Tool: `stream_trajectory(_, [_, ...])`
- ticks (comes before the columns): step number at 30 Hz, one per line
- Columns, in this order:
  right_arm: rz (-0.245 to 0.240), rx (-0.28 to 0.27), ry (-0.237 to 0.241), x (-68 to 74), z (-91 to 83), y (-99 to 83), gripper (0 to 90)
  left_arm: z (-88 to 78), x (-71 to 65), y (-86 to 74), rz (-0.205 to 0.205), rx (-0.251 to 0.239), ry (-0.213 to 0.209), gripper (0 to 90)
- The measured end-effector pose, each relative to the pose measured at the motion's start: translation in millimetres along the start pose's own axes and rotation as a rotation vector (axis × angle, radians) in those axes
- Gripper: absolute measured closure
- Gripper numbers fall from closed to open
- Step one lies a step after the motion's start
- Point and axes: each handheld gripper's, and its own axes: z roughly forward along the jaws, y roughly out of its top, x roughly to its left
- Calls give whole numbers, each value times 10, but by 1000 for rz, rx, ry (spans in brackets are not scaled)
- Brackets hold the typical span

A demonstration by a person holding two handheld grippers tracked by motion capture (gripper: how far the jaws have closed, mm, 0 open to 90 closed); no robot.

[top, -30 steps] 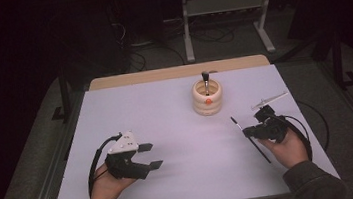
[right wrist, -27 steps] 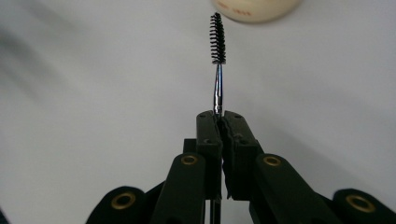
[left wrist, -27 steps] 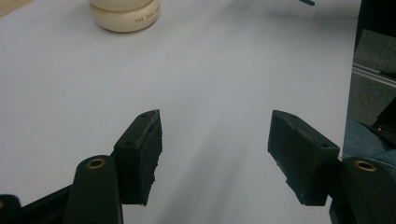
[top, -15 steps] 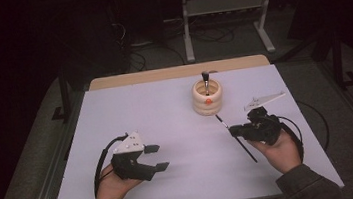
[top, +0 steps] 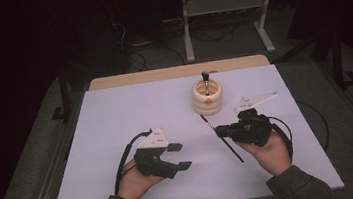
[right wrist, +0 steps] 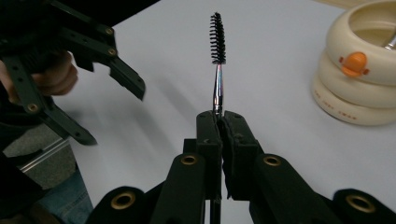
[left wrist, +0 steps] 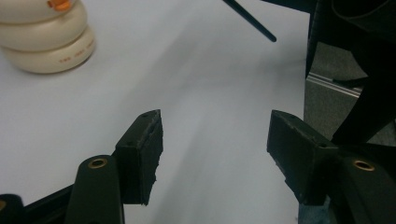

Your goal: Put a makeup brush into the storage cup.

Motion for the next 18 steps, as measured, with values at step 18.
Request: stream_trajectory(18, [-69,-65,62,254,222,200,851,155,23,118,-97,-85,-123,475])
